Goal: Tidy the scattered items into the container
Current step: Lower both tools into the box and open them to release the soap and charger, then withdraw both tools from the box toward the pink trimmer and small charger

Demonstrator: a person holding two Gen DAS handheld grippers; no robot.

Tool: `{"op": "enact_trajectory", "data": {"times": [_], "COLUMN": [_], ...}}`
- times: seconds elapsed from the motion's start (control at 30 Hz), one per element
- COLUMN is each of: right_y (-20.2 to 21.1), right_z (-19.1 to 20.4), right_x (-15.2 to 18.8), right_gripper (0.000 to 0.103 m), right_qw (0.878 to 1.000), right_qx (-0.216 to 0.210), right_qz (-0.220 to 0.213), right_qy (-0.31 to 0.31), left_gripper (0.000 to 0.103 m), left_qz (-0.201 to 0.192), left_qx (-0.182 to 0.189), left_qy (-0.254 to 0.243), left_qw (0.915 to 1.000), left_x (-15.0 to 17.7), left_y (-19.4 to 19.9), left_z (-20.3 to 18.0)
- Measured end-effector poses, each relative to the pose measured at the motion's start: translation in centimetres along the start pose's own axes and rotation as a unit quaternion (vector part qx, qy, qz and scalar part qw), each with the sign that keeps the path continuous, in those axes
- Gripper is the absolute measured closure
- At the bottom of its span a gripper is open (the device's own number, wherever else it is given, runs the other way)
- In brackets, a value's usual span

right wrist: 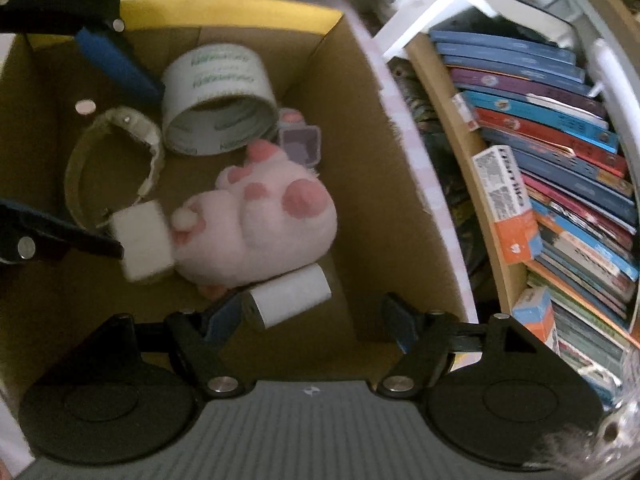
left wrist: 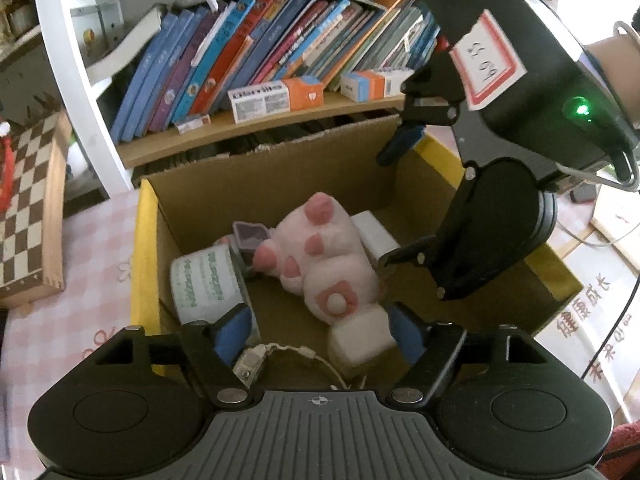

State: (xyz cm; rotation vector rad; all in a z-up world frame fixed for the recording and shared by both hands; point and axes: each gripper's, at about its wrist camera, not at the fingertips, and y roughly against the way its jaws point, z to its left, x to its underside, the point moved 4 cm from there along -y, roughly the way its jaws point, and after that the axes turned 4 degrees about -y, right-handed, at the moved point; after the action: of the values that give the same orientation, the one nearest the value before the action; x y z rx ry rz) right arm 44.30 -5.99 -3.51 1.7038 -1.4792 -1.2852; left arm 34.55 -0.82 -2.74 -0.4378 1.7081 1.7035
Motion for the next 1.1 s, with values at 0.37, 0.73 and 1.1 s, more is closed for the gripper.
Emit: {"op": "enact_trajectory", "data": {"times": [0.37, 0.73, 1.1], "right_y": [6.1, 11.0, 16.5], "right_z": [1.4, 3.0, 5.8], "right_x": [0.4, 1.2, 3.5], "right_gripper": [0.027, 0.027, 0.026], "right_qw": [0.996, 0.98, 0.94], "right_qx": [0.002, 0.033, 0.086], "right_qz": [-0.054, -0.118, -0.179], "right_qy": [-0.068, -0.156, -0.276], "left_gripper": [0.015, 0.014, 0.013], "left_qz": [-0.06, -0.112, -0.17], "left_qx": [0.007, 0.007, -0.035], "left_qy": [-0.007, 0.012, 0.014], "left_qw": [0.9982, 0.9936, 0.9846], "left_x": [-0.6, 0.7, 4.3], "left_y": [3.6, 8.0, 14.2], "left_z": [-0.9, -0.9, -0.5]}}
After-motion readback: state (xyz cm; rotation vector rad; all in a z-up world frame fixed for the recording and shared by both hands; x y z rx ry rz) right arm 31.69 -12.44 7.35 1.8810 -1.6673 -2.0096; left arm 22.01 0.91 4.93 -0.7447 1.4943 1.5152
